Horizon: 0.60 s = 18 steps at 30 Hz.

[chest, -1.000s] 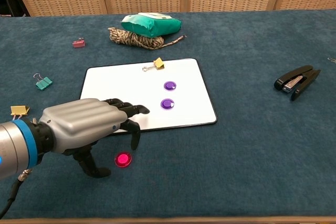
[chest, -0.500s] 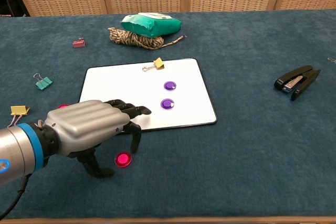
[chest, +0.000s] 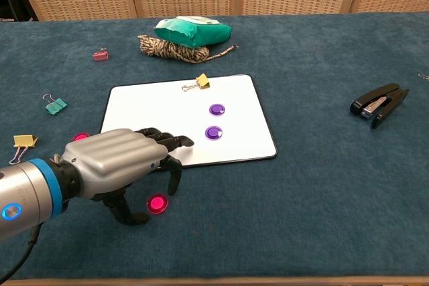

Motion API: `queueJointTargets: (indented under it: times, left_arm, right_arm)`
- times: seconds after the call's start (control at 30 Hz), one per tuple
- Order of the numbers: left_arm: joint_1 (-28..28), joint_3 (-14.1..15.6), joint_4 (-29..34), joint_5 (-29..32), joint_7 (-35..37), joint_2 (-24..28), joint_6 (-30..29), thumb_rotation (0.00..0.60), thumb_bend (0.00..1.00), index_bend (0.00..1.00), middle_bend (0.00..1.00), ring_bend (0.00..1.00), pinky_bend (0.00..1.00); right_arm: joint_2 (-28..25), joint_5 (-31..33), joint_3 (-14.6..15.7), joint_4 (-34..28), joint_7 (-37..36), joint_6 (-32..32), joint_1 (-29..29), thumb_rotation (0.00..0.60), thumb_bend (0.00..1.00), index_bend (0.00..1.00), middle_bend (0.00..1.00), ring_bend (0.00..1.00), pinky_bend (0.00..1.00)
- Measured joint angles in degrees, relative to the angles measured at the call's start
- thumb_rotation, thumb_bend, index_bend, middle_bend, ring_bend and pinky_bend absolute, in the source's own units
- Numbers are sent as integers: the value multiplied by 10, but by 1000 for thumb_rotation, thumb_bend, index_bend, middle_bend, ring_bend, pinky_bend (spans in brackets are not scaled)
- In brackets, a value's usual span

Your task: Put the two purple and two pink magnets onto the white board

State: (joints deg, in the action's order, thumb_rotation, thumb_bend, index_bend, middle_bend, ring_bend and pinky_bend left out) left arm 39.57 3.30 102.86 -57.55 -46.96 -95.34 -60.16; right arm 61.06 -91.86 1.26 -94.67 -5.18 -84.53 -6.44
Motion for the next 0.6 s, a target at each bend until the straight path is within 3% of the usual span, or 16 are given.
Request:
queueJointTargets:
  times: [0.27, 0.6]
  left_arm:
    - [-1, 2, -4, -11, 10, 0, -4, 600, 299, 603, 0, 0, 0]
    - [-6, 9, -17, -27, 15, -6, -10, 600, 310, 631, 0, 0, 0]
  right_arm:
    - [-1, -1, -2, 0, -2, 1, 2, 600, 0, 193, 0, 0, 0]
    - [-2, -2, -4, -1, -3, 2, 3, 600, 0, 196, 0, 0, 0]
